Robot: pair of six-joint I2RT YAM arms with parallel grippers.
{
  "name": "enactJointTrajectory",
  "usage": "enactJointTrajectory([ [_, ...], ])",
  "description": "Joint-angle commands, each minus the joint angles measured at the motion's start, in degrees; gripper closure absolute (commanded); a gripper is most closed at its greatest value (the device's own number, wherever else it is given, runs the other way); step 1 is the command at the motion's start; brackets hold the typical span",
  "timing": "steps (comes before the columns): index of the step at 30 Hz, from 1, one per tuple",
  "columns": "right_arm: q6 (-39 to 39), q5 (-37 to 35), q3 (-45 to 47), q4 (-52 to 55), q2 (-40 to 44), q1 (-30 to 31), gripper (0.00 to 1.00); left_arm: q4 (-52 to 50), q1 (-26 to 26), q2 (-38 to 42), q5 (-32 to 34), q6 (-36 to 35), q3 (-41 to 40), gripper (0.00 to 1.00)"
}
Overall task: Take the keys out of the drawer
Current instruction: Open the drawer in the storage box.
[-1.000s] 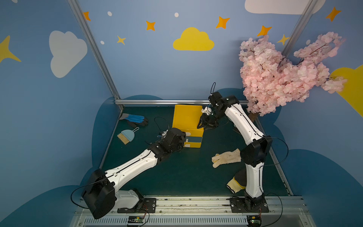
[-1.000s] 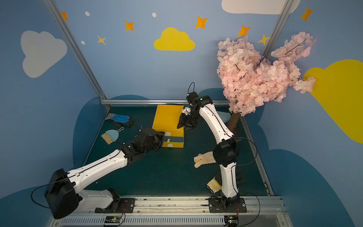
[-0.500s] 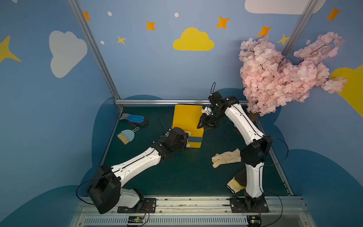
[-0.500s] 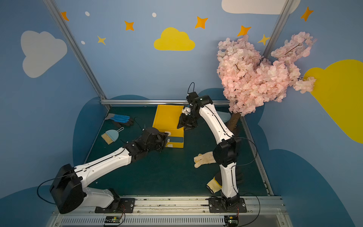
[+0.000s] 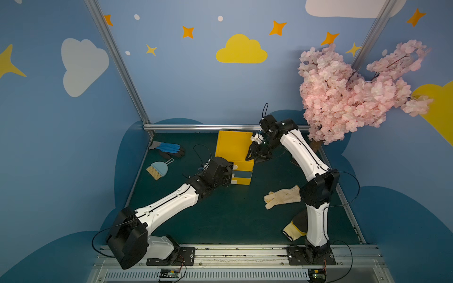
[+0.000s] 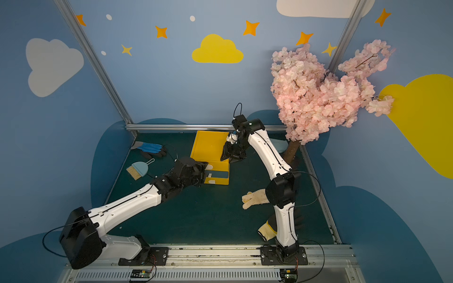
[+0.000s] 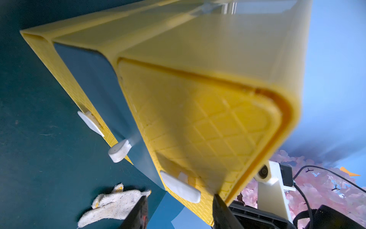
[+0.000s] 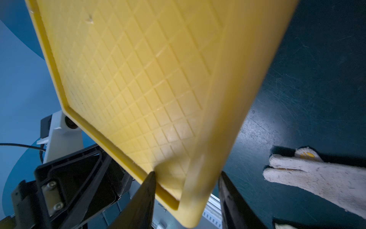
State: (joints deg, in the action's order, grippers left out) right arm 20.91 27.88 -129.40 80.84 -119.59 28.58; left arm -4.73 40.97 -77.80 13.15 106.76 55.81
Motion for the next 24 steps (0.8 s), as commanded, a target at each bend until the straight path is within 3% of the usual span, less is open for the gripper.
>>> enactJointTrajectory([
  [1, -1.3, 1.9, -0.1, 3.9, 0.6, 1.5, 0.5, 1.1, -0.6, -1.3, 0.1, 0.4, 1.1, 0.47],
  [14, -1.1, 2.1, 2.4, 3.7, 1.5, 1.5, 0.5, -7.1, -0.5, -3.0, -1.1, 1.9, 2.7, 0.45],
  [24, -1.2, 1.8, 3.9, 2.8, 2.4, 1.5, 0.5, -6.4, -0.5, -2.8, -0.2, 3.7, 0.7, 0.44],
])
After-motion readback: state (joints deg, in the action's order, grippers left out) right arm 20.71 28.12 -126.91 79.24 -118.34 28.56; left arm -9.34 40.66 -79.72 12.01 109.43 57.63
